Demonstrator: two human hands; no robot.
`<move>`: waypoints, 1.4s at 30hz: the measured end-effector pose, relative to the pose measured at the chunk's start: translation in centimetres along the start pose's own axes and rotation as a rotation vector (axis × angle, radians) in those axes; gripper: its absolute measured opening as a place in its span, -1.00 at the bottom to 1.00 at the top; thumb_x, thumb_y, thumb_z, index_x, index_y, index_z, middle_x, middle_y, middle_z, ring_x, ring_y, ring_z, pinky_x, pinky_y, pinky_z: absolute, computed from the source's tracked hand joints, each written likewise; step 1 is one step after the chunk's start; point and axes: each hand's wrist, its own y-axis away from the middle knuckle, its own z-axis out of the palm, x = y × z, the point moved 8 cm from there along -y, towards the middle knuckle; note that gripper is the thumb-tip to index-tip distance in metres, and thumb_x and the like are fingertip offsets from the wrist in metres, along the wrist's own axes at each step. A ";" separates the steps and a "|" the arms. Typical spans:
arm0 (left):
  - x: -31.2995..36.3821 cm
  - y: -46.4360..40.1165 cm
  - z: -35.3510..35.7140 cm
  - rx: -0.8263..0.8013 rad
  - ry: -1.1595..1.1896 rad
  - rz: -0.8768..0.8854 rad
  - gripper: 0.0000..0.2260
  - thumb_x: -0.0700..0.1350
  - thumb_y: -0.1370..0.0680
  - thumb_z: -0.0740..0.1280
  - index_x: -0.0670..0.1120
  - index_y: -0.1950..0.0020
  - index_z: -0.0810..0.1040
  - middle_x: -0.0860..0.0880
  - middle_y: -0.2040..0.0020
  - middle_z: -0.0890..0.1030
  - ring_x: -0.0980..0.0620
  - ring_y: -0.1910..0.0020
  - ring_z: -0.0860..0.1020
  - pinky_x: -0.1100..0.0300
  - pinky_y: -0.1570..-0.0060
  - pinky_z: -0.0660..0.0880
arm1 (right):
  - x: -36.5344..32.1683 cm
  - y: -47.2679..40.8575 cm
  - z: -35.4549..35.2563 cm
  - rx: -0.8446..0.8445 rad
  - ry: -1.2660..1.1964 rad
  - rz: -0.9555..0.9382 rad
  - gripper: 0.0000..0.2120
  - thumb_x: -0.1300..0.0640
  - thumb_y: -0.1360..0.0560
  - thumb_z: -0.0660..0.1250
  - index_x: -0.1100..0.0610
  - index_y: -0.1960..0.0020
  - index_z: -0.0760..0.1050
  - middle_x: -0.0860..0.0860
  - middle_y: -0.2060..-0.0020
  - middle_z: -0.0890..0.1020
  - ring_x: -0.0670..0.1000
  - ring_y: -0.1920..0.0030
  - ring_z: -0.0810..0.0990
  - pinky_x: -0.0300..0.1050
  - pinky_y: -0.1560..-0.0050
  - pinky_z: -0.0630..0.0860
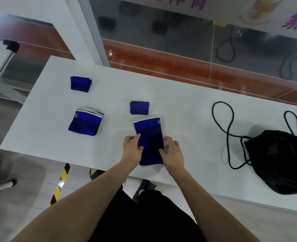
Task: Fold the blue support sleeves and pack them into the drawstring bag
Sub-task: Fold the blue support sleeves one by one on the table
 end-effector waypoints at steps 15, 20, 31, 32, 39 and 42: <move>3.1 -1.2 0.4 -0.078 0.379 -0.232 -0.72 -0.09 -0.67 0.24 -0.06 -0.38 0.38 -0.02 -0.25 0.54 -0.04 -0.14 0.54 0.01 -0.13 0.52 | -0.5 -1.2 -0.2 -0.087 0.041 -0.022 -0.63 0.11 -0.59 0.33 -0.06 -0.38 0.43 -0.03 -0.20 0.47 0.02 -0.08 0.58 -0.06 -0.07 0.59; 5.5 -0.2 0.4 -0.194 0.341 -0.095 -0.73 -0.11 -0.69 0.12 0.02 -0.40 0.34 0.02 -0.29 0.51 -0.03 -0.24 0.49 -0.06 -0.30 0.46 | -1.3 -2.7 -2.5 -0.038 -0.533 0.184 -0.58 0.02 -0.66 0.28 0.02 -0.49 0.32 -0.02 -0.26 0.55 -0.09 -0.13 0.58 -0.22 -0.01 0.51; 11.2 0.8 -3.5 -0.002 0.534 0.330 -0.78 -0.10 -0.70 0.13 0.09 -0.33 0.29 0.00 -0.30 0.45 0.05 -0.25 0.50 0.13 -0.22 0.53 | -8.4 -1.7 -8.6 0.145 -0.804 -0.093 -0.81 0.21 -0.73 0.11 0.14 -0.28 0.44 -0.03 -0.13 0.62 -0.23 -0.02 0.60 -0.30 0.02 0.54; 11.2 1.0 -4.0 0.037 0.486 0.381 -0.80 -0.11 -0.71 0.11 0.09 -0.33 0.30 -0.01 -0.29 0.45 0.05 -0.24 0.49 0.17 -0.24 0.50 | -8.8 -1.3 -9.3 0.178 -0.781 -0.148 -0.82 0.25 -0.72 0.11 0.16 -0.26 0.43 -0.04 -0.11 0.61 -0.25 -0.01 0.59 -0.33 0.01 0.52; 7.6 3.3 -5.1 0.109 0.024 0.654 -0.77 -0.17 -0.69 0.22 -0.04 -0.34 0.46 0.09 -0.22 0.52 0.18 -0.17 0.49 0.49 -0.19 0.33 | -6.6 2.0 -8.2 0.139 -0.314 -0.382 -0.78 0.15 -0.70 0.19 -0.19 -0.20 0.34 -0.13 0.00 0.64 -0.19 0.11 0.60 -0.36 0.11 0.43; 4.1 3.6 -3.6 -0.009 -0.090 0.570 -0.76 -0.15 -0.67 0.26 -0.01 -0.33 0.50 0.10 -0.21 0.55 0.22 -0.13 0.48 0.53 -0.13 0.30 | -4.2 3.1 -5.6 0.011 -0.188 -0.350 -0.73 0.14 -0.70 0.19 -0.24 -0.21 0.33 -0.20 -0.07 0.63 -0.21 -0.08 0.61 -0.30 -0.03 0.49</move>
